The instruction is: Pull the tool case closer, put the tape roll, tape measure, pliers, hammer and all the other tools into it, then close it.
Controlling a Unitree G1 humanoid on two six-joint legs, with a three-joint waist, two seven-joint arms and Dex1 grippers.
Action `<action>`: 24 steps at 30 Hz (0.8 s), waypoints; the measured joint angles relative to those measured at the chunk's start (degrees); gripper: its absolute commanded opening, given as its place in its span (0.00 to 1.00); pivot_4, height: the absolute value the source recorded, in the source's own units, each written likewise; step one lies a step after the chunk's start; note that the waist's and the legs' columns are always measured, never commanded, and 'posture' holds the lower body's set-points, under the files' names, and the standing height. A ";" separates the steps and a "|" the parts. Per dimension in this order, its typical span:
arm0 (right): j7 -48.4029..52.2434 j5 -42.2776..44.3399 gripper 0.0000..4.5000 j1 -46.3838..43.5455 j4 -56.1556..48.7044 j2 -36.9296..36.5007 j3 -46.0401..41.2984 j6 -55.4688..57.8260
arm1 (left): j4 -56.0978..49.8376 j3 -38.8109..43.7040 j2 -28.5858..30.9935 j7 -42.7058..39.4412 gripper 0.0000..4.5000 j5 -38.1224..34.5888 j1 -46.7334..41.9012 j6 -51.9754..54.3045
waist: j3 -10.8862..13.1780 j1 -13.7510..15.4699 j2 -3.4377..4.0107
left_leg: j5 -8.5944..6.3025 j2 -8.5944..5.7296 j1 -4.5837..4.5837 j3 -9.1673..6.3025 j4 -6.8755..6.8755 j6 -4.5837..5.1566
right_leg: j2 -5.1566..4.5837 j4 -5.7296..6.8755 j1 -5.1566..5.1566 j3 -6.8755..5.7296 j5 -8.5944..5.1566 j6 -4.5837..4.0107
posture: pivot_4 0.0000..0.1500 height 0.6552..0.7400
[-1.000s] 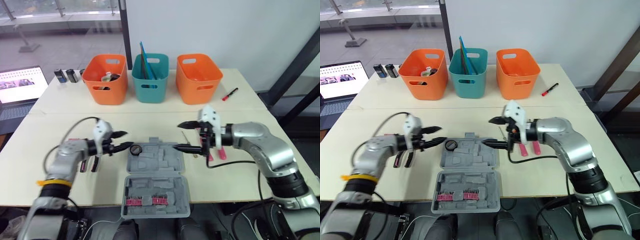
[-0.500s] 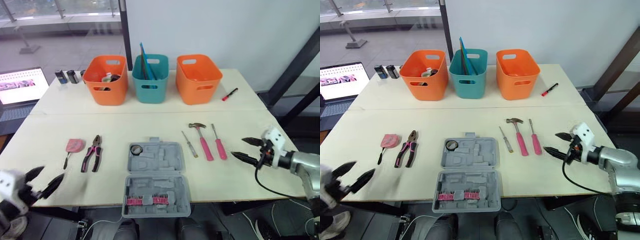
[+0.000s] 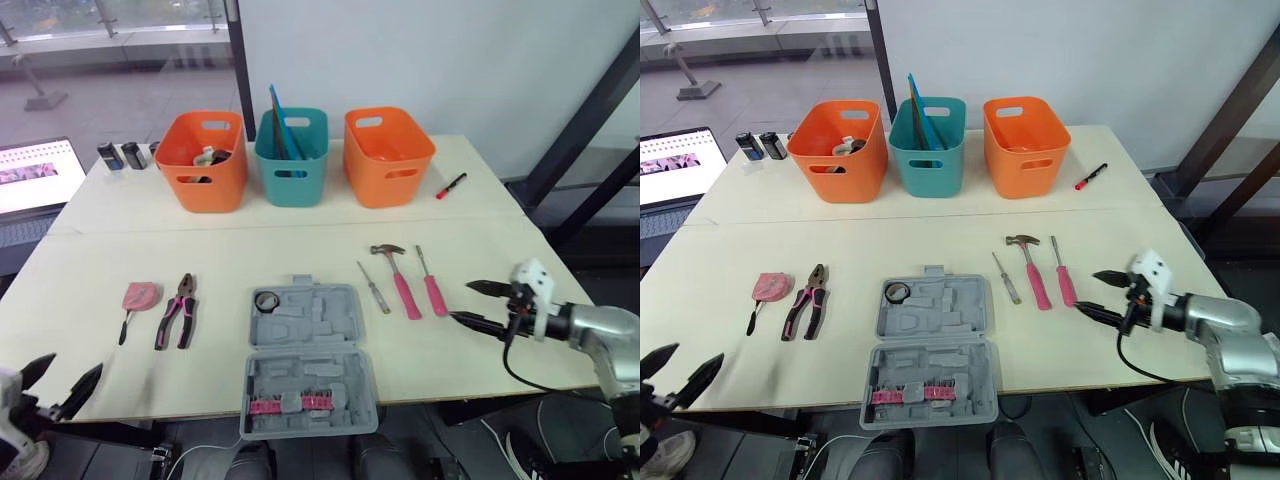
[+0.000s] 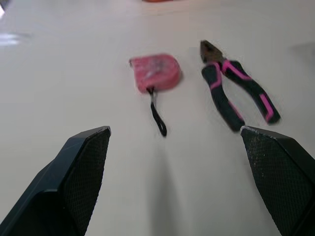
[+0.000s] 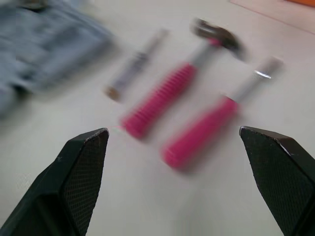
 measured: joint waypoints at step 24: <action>-7.79 12.92 1.00 -20.26 -31.40 11.09 14.62 31.41 | 12.08 -12.68 -2.89 21.98 0.98 7.04 -25.62 10.91 | -0.06 1.64 -0.15 | 0.01 0.01 -0.07 -0.16 0.06 0.01 | 0.13 0.03 0.00 -0.11 0.02 0.02 | 1.00 0.96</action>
